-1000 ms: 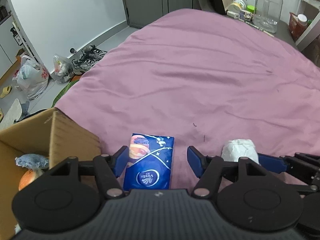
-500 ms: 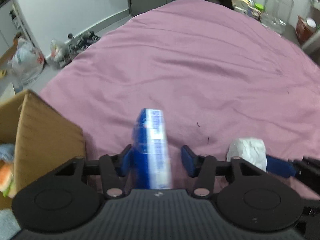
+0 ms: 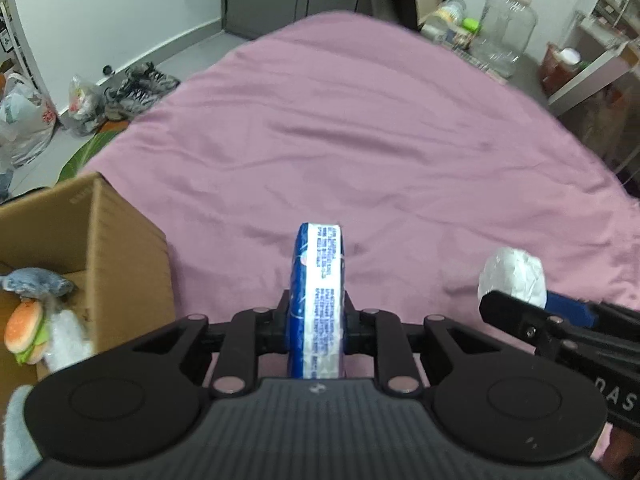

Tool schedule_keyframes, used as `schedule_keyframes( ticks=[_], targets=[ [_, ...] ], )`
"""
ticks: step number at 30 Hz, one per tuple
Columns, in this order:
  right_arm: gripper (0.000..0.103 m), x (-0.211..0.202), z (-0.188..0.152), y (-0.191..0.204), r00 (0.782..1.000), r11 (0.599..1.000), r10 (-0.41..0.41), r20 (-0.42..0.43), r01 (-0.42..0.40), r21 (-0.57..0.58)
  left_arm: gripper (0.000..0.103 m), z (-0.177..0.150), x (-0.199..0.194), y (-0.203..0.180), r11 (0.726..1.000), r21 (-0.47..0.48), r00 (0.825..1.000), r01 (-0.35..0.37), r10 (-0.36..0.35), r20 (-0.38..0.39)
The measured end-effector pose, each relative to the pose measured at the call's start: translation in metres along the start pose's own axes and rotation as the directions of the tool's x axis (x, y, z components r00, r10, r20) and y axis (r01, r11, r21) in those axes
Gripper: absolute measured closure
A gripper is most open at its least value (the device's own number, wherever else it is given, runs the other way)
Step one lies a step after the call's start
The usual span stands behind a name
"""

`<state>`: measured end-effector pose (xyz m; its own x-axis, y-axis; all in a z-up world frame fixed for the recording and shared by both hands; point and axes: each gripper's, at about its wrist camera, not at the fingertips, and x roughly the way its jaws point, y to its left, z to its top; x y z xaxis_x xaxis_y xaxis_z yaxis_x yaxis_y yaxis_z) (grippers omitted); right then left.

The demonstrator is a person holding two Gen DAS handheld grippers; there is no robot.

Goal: Organize soft objects
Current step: 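Carry the tissue pack and white bag over the box with both tools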

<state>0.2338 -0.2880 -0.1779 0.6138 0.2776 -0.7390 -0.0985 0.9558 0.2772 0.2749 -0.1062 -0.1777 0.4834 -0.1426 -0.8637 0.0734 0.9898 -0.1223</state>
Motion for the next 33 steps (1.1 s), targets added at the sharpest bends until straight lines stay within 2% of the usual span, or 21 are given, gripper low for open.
schedule_keyframes(
  ticks=[4,15,33],
  targets=[
    [0.059,-0.021,-0.005,0.008,0.999,0.999,-0.042,0.033,0.042,-0.017,0.084,-0.001,-0.026,0.004,0.999,0.005,0.998,0.033,-0.033,0.045],
    [0.059,-0.065,-0.004,0.047,0.995,0.999,-0.039,0.093,0.040,-0.012,0.084,-0.006,-0.084,0.027,0.996,-0.006,0.987,0.086,-0.084,0.134],
    [0.059,-0.088,-0.013,0.134,0.987,0.995,-0.031,0.159,0.047,-0.094,0.083,-0.029,-0.151,0.097,0.988,-0.021,0.965,0.154,-0.146,0.217]
  ],
)
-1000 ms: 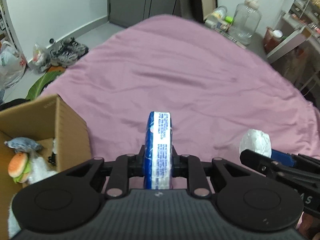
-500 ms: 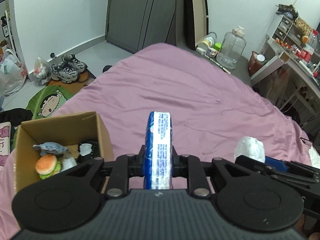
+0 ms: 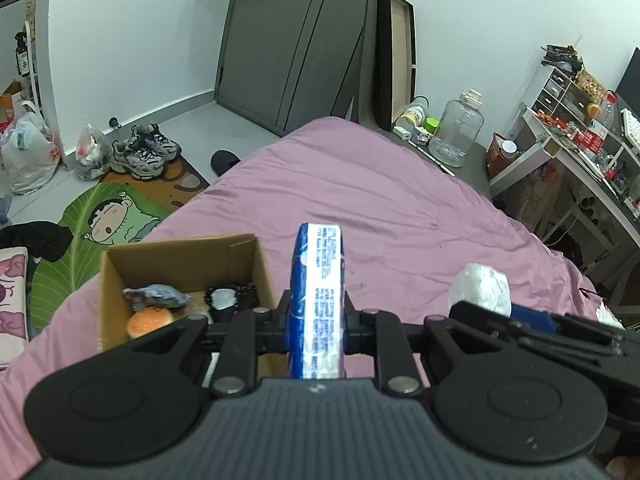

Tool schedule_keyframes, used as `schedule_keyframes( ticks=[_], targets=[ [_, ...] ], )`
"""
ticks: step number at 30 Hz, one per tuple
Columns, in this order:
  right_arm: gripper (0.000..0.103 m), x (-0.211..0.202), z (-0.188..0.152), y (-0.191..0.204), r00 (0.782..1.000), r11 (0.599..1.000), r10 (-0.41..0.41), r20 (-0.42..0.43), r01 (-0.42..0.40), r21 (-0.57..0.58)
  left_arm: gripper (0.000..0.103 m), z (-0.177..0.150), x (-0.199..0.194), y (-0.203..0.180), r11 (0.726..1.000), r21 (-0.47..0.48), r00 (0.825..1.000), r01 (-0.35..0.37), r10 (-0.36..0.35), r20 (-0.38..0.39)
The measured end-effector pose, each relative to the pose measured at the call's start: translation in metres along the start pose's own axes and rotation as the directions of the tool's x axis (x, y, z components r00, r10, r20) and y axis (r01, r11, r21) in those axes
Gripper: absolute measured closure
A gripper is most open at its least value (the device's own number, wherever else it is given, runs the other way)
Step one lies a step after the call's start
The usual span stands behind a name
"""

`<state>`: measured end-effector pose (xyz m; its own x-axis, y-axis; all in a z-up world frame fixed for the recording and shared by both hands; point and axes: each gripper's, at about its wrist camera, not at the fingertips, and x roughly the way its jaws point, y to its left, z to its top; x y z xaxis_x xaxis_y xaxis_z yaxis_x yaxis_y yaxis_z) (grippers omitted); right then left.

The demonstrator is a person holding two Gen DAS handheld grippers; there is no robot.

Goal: Organize soft objects
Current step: 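Carry the tissue pack and white bag over the box with both tools, then open both tools to drop the tissue pack and white bag into the box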

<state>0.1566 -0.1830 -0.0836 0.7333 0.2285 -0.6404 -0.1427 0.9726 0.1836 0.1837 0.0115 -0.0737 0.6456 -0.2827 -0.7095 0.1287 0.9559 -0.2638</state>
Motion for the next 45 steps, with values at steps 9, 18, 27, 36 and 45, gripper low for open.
schedule_keyframes(
  ticks=[9,18,27,36,45],
  targets=[
    [0.059,0.000,-0.003,0.046,0.999,0.998,0.036,0.009,-0.035,-0.047,0.083,-0.009,-0.030,0.041,0.999,-0.045,1.000,-0.010,0.011,0.024],
    [0.059,0.015,-0.008,0.080,0.996,0.992,0.083,-0.035,-0.086,-0.089,0.083,-0.021,-0.047,0.070,0.996,-0.082,0.998,-0.023,0.028,0.055],
    [0.053,0.029,-0.023,0.101,0.993,0.989,0.078,-0.092,-0.088,-0.115,0.083,-0.035,-0.047,0.095,0.990,-0.140,0.999,-0.011,0.018,0.049],
    [0.037,0.027,-0.029,0.092,0.994,0.995,0.047,-0.101,-0.055,-0.085,0.083,-0.032,-0.034,0.104,0.987,-0.162,0.999,0.009,-0.001,0.049],
    [0.035,0.029,-0.030,0.084,0.992,0.994,0.027,-0.120,-0.039,-0.098,0.083,-0.026,-0.009,0.094,0.980,-0.188,0.997,0.066,-0.060,0.039]
  ],
)
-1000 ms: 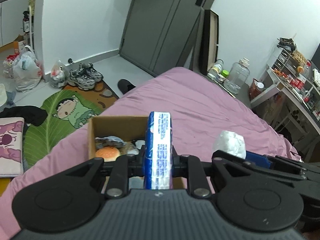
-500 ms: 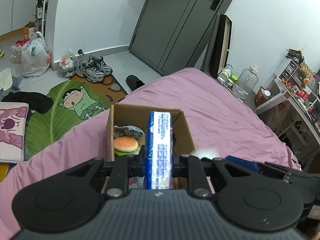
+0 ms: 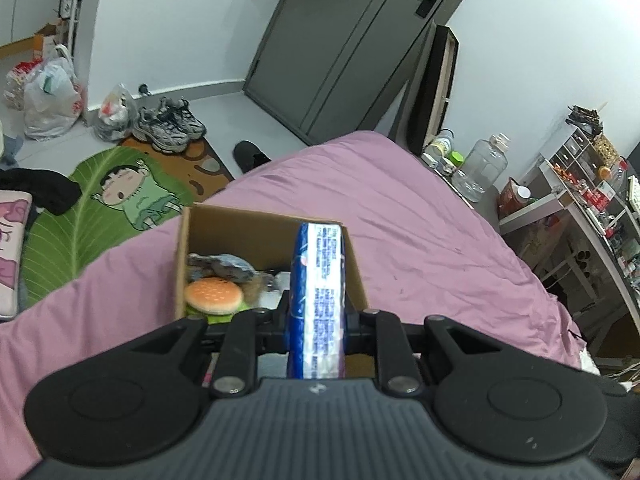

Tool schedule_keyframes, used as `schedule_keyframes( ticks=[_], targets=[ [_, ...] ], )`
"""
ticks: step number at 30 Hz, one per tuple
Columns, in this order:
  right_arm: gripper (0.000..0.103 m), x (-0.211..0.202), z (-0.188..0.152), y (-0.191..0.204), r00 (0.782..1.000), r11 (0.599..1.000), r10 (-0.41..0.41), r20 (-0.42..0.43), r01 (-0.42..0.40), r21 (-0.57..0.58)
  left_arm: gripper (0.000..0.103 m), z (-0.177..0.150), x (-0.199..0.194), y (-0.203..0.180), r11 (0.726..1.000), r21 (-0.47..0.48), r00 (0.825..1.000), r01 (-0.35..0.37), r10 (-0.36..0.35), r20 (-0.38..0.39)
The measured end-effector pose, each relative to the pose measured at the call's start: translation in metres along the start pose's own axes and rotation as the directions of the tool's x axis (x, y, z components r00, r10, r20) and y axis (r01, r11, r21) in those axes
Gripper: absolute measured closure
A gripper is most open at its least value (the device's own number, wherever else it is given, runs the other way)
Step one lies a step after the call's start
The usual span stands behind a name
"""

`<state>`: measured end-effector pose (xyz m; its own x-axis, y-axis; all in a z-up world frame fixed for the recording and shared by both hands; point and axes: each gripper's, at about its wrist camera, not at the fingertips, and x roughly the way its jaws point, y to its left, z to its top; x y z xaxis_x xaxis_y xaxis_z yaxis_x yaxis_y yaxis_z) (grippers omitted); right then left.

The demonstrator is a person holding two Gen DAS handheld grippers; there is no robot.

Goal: Organize soft objects
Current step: 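Open both tools to drop the tissue pack and white bag into the box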

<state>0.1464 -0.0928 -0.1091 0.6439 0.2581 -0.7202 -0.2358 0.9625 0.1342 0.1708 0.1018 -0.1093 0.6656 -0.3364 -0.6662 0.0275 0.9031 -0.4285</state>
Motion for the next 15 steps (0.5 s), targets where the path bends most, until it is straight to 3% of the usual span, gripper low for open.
schedule_keyframes(
  ticks=[10,12,13,14,15],
  targets=[
    [0.034,0.008,-0.006,-0.014,0.998,0.999,-0.042,-0.043,0.042,0.005,0.082,-0.005,0.033,-0.005,0.996,-0.047,0.995,0.074,-0.077,-0.064],
    [0.033,0.009,-0.006,-0.015,0.998,0.999,-0.045,-0.045,0.045,0.005,0.072,-0.006,0.036,-0.007,0.991,-0.050,0.988,0.125,-0.129,-0.083],
    [0.033,0.008,-0.006,-0.015,0.998,0.999,-0.044,-0.044,0.045,0.004,0.062,-0.006,0.037,-0.007,0.990,-0.056,0.987,0.133,-0.137,-0.085],
    [0.033,0.008,-0.005,-0.015,0.998,0.999,-0.044,-0.042,0.044,0.003,0.049,-0.006,0.037,-0.005,0.991,-0.061,0.988,0.122,-0.127,-0.083],
    [0.032,0.007,-0.005,-0.015,0.998,0.999,-0.044,-0.040,0.044,0.004,0.044,-0.006,0.035,-0.005,0.992,-0.064,0.991,0.106,-0.111,-0.073]
  ],
)
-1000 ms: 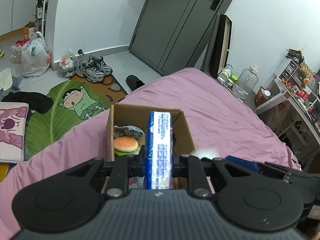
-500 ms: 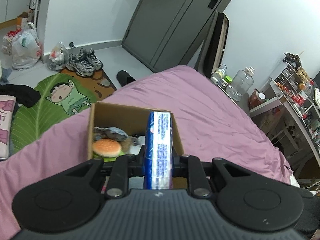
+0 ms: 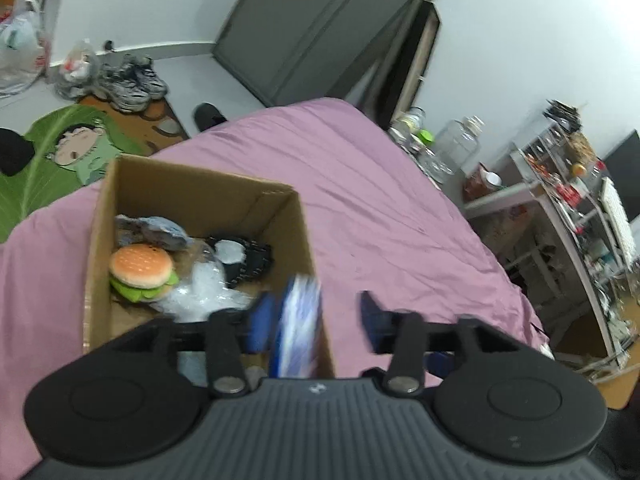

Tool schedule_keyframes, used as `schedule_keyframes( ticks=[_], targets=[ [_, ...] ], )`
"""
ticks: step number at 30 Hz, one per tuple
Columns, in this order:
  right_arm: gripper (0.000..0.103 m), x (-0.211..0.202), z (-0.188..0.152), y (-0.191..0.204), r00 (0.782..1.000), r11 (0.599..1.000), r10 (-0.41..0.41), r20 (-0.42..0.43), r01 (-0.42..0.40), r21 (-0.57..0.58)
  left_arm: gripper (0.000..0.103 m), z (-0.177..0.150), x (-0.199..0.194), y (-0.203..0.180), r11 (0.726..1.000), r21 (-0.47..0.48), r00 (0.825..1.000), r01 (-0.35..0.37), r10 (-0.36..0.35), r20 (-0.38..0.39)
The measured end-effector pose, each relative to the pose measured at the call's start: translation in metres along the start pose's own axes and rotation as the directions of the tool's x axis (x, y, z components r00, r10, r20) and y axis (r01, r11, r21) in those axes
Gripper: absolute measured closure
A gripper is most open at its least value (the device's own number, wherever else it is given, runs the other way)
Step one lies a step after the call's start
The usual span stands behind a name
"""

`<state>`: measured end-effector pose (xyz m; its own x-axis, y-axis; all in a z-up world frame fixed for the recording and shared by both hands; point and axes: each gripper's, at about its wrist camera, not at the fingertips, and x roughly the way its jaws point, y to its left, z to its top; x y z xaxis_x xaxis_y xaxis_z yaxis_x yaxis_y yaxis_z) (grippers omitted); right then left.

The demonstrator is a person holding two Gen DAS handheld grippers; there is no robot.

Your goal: Organize soft objects

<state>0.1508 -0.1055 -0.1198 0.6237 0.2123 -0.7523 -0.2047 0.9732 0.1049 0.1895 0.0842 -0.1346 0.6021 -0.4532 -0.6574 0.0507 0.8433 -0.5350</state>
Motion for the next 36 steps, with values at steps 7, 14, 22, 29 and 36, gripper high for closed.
schedule_keyframes(
  ticks=[7,14,22,29,36],
  targets=[
    [0.032,-0.005,0.003,-0.003,1.000,1.000,0.011,0.000,-0.011,0.005,0.039,0.006,-0.020,0.001,0.999,0.013,0.999,-0.053,0.053,0.011],
    [0.026,-0.021,0.009,-0.006,0.999,0.999,0.043,0.011,-0.043,0.009,0.038,0.006,-0.043,-0.009,0.991,0.079,0.994,-0.111,0.112,-0.007],
    [0.019,-0.052,0.016,-0.006,0.996,0.997,0.072,0.048,-0.072,0.003,0.027,0.004,-0.071,-0.023,0.977,0.146,0.988,-0.153,0.157,-0.012],
    [0.005,-0.079,0.023,-0.010,0.993,0.996,0.090,0.077,-0.091,0.016,0.016,0.004,-0.101,-0.035,0.963,0.188,0.980,-0.193,0.200,-0.020],
    [0.000,-0.103,0.026,-0.017,0.990,0.992,0.118,0.075,-0.120,0.022,0.010,-0.001,-0.132,-0.052,0.948,0.207,0.970,-0.241,0.243,0.016]
  ],
)
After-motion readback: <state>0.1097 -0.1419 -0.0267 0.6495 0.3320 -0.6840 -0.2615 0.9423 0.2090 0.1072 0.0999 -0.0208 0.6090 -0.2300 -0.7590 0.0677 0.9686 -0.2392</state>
